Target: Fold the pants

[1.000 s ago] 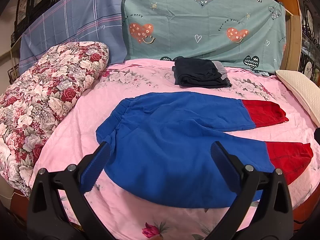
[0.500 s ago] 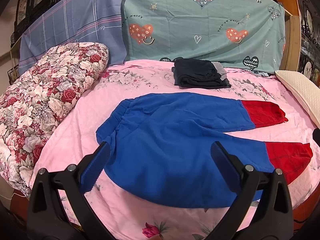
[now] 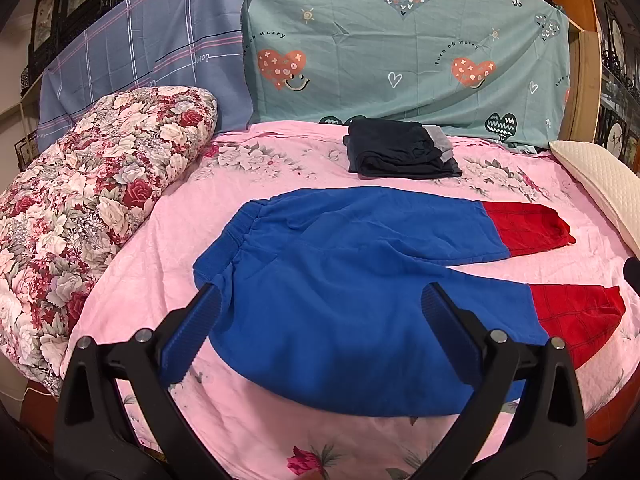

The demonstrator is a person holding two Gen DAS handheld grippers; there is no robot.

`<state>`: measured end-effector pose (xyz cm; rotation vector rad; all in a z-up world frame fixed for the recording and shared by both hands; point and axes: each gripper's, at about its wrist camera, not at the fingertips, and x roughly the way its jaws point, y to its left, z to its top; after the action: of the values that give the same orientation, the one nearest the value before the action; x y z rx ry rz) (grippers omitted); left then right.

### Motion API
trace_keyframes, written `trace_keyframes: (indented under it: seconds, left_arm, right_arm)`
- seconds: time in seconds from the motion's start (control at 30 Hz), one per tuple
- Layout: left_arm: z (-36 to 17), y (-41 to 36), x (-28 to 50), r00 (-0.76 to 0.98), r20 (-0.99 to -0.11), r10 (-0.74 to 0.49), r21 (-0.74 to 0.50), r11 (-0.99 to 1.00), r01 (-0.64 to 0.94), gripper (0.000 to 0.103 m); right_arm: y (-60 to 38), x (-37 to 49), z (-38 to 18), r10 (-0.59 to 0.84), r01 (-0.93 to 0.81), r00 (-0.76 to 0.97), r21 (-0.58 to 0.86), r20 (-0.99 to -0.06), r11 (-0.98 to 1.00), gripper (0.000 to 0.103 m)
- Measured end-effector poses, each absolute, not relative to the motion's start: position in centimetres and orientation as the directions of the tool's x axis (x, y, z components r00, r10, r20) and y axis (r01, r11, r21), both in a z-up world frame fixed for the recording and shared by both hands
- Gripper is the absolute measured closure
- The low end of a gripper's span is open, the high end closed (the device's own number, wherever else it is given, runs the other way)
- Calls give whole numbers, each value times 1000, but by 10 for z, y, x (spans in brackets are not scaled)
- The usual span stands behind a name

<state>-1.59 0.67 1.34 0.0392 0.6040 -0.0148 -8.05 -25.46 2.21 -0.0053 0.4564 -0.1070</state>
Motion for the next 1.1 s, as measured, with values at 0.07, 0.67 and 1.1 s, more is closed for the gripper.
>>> trace_keyframes:
  seconds: [0.07, 0.67, 1.1]
  left_arm:
    - [14, 7, -16, 823, -568, -3, 33, 999, 27, 2]
    - [83, 61, 68, 838, -545, 29, 103, 994, 33, 2]
    - [-26, 93, 256, 580, -814, -19, -23, 1000, 1, 2]
  right_arm:
    - [-254, -80, 22, -103, 101, 892, -28, -441, 994, 1]
    - [-257, -19, 89, 133, -184, 880, -69, -456, 981, 1]
    - [-211, 191, 17, 264, -343, 674, 25, -690, 939, 5]
